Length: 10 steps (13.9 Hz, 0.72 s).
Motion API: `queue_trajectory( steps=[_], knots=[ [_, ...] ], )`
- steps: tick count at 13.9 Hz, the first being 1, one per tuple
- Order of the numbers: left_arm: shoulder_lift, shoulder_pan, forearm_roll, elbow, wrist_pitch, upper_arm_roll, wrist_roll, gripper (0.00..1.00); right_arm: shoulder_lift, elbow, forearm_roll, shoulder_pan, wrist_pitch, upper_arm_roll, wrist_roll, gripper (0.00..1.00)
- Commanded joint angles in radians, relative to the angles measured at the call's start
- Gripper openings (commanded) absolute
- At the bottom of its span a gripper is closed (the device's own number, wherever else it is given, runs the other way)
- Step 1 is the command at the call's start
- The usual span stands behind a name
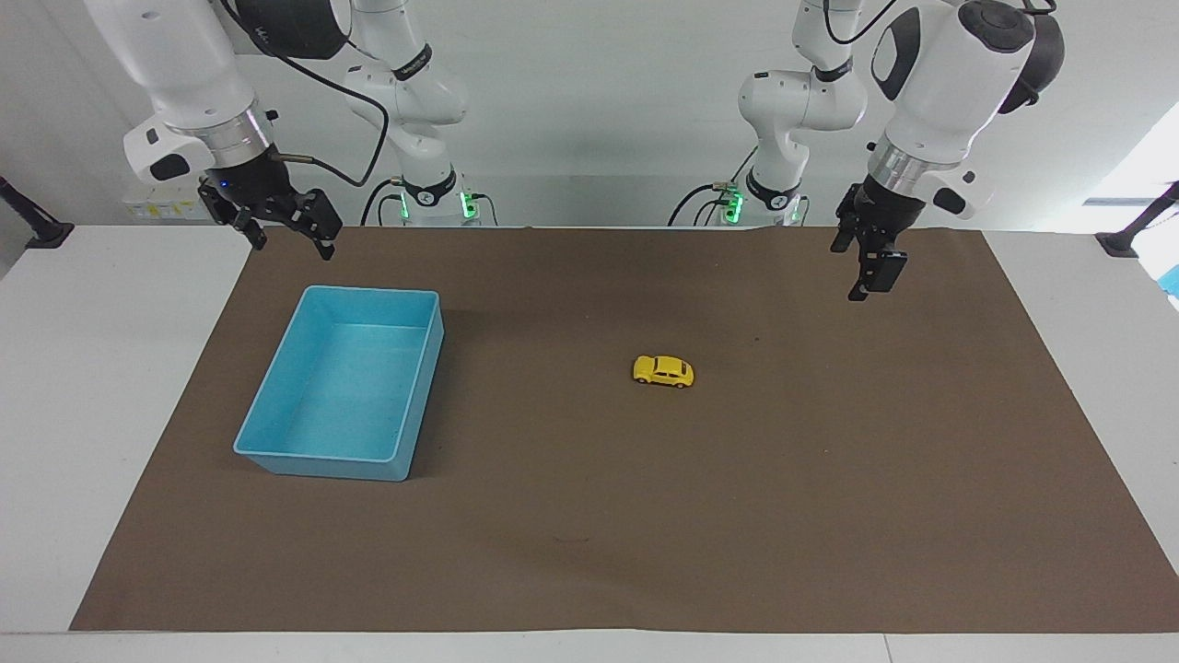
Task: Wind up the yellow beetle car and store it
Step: 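Move the left gripper over to the yellow beetle car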
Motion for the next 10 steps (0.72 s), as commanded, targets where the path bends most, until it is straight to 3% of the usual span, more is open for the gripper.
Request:
queue_trajectory(
  steps=[1,5,10],
  knots=[
    [0.031,-0.045,-0.012,-0.019,0.073,0.013,-0.07,1.0,-0.008,-0.011,-0.001,-0.014,0.007,0.005,-0.027,1.0],
    [0.104,-0.097,-0.012,-0.022,0.138,0.013,-0.104,1.0,-0.01,-0.011,-0.001,-0.014,0.005,0.005,-0.027,1.0],
    [0.176,-0.198,-0.012,-0.114,0.28,0.013,-0.167,1.0,-0.008,-0.011,-0.001,-0.014,0.005,0.005,-0.027,1.0]
  ],
)
